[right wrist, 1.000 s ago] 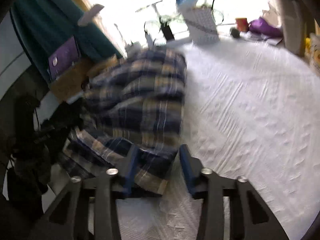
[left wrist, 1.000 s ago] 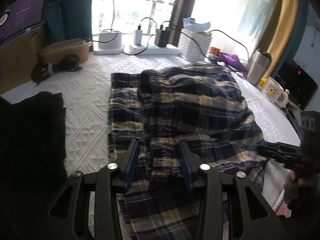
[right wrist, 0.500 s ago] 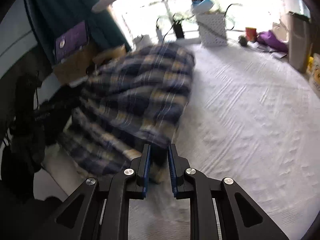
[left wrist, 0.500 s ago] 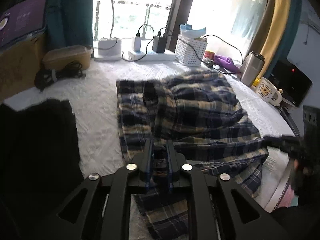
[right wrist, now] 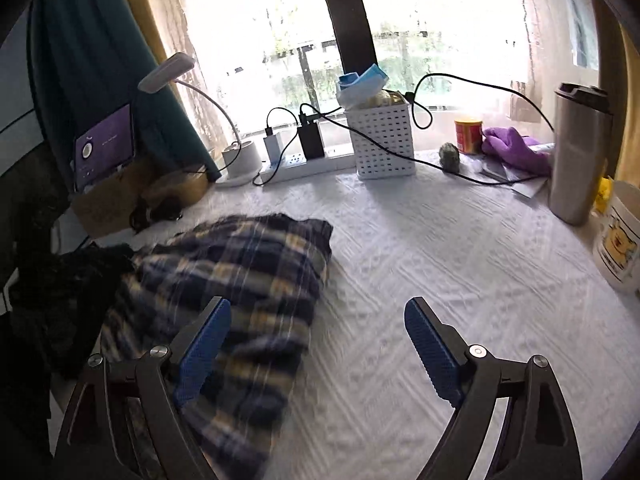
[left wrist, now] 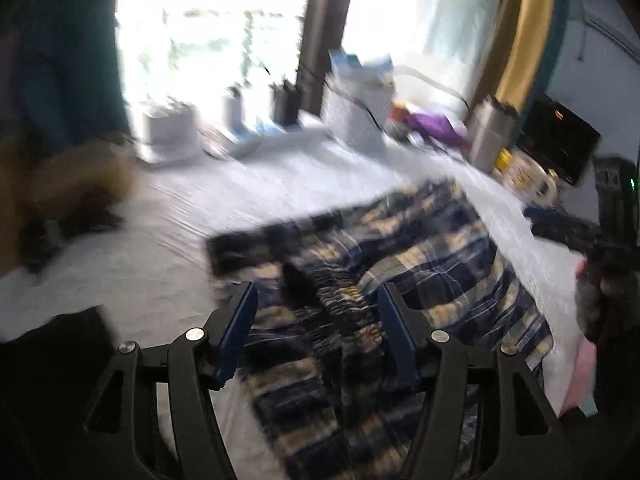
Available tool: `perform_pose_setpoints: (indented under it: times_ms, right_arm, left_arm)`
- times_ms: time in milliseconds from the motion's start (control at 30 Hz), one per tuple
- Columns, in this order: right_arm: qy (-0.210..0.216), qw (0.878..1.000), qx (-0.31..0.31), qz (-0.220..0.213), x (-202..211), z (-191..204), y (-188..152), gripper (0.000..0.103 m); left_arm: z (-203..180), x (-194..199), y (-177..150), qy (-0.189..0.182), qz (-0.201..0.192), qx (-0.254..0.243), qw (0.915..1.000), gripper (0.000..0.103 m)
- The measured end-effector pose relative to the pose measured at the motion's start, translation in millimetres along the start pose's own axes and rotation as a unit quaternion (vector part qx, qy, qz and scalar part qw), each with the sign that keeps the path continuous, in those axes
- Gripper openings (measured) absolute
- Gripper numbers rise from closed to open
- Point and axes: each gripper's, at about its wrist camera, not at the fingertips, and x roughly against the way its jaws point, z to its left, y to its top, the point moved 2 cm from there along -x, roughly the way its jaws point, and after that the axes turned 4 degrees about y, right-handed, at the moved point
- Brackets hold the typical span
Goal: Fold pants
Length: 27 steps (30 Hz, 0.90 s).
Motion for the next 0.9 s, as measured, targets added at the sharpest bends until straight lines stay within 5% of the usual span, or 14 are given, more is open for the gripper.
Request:
perform_pose_setpoints:
  times_ms: [100, 233, 300, 600, 700, 900]
  right_arm:
    - [0.009, 1.000, -0.005, 0.007, -15, -4, 4, 0.089]
    - [0.024, 0.999, -0.009, 0.021, -37, -11, 11, 0.069]
    - [0.033, 0.999, -0.010, 0.023, -46, -13, 16, 0.061]
    - [0.085, 0.992, 0.068, 0.064, -95, 4, 39, 0.060]
    - [0.087, 0.989, 0.094, 0.076, -107, 15, 37, 0.020]
    - [0.068, 0.988, 0.122, 0.063, -103, 39, 48, 0.010]
  left_arm:
    - [12, -21, -1, -0.013, 0.024, 0.022, 0.9994, 0.062]
    - [15, -28, 1, -0.040, 0.017, 0.034, 0.9985, 0.060]
    - [10, -29, 1, -0.038, 0.011, 0.016, 0.9991, 0.041]
    - [9, -21, 5, -0.018, -0.003, 0.018, 0.9997, 0.009]
    - [10, -8, 10, -0.003, -0.022, 0.023, 0.9995, 0.007]
    - [10, 26, 29, 0.010, -0.067, 0.027, 0.9973, 0.007]
